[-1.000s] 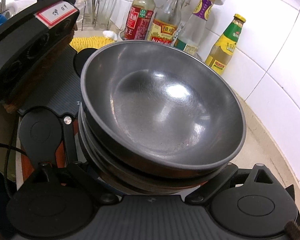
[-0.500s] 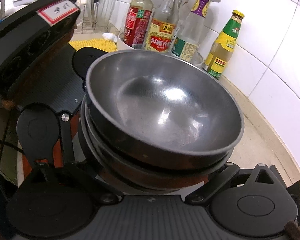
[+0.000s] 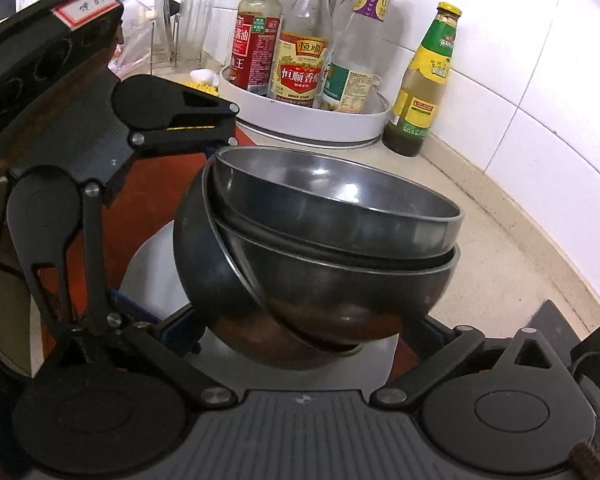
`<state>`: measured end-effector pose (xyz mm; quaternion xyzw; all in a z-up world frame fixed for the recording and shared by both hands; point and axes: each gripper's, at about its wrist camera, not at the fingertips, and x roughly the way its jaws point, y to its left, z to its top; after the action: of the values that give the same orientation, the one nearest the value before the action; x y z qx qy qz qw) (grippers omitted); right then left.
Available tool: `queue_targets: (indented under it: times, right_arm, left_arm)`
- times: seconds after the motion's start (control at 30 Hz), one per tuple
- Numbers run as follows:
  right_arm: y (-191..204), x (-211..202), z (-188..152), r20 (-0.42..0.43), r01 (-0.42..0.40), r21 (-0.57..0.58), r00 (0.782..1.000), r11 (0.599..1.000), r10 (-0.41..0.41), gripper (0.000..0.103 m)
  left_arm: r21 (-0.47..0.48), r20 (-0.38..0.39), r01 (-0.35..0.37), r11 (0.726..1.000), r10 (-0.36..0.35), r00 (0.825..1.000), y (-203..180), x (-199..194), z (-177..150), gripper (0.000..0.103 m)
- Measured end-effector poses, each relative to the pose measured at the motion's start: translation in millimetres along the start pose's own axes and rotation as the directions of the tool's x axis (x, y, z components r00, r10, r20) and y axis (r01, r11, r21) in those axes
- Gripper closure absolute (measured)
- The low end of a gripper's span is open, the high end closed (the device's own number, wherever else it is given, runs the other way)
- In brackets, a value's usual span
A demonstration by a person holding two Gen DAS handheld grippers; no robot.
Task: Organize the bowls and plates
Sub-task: 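Lower the bowl stack onto the floral-rim plate stack and open both grippers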
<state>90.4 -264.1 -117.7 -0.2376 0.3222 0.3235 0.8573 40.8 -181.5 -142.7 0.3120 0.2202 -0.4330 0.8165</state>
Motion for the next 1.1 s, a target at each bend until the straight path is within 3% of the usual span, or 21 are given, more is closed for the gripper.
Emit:
queue_targets:
  times: [0.07, 0.17, 0.27, 0.37, 0.53, 0.73, 0.8, 0.87, 0.93, 1.0, 1.1]
  right_arm:
    - [-2, -2, -1, -0.009, -0.003, -0.006, 1.000, 1.000, 0.003, 0.004]
    - [2, -2, -1, -0.093, -0.005, -0.095, 0.996, 0.995, -0.003, 0.004]
    - [-1, -10, 6, -0.069, -0.017, -0.088, 0.998, 0.996, 0.011, 0.006]
    - [6, -18, 7, -0.049, 0.003, -0.159, 0.999, 0.987, -0.011, 0.006]
    - [11, -31, 3, -0.048, -0.018, -0.171, 0.999, 0.985, 0.010, 0.015]
    - [13, -36, 7, -0.042, -0.004, -0.138, 0.999, 0.990, -0.002, 0.016]
    - [14, -41, 4, -0.056, -0.008, -0.132, 0.998, 0.991, 0.001, 0.016]
    - [11, -45, 0, -0.053, -0.015, -0.090, 0.999, 0.996, 0.010, 0.016]
    - [9, -44, 1, -0.050, -0.013, -0.039, 0.999, 0.999, 0.011, 0.016]
    - [15, -43, 2, -0.056, 0.002, -0.080, 0.998, 0.997, -0.006, 0.016]
    - [23, -43, 2, -0.063, -0.008, -0.106, 0.998, 0.994, 0.002, 0.016]
  left_arm:
    - [0.025, 0.007, -0.008, 1.000, 0.008, 1.000, -4, -4, 3, 0.000]
    - [0.050, 0.010, -0.013, 0.999, 0.012, 1.000, -10, -11, 3, 0.000]
    - [0.049, 0.003, -0.004, 0.999, 0.004, 1.000, -11, -12, 6, 0.000]
    - [0.053, 0.007, -0.016, 0.998, 0.016, 1.000, -15, -20, 4, 0.000]
    - [0.053, 0.005, -0.024, 0.998, 0.024, 1.000, -20, -38, -4, 0.000]
    - [0.092, 0.109, -0.090, 0.992, 0.080, 0.991, -25, -60, 5, 0.000]
    - [0.083, 0.115, -0.053, 0.995, 0.043, 0.992, -28, -67, 3, 0.000]
    - [0.119, 0.114, -0.042, 0.992, 0.028, 0.993, -40, -68, 1, 0.000]
    - [0.203, 0.141, -0.086, 0.975, 0.058, 0.988, -56, -69, -1, 0.000]
    - [0.282, 0.180, -0.125, 0.951, 0.076, 0.981, -69, -72, -1, 0.000]
    - [0.325, 0.163, -0.132, 0.937, 0.082, 0.983, -78, -65, -1, 0.000]
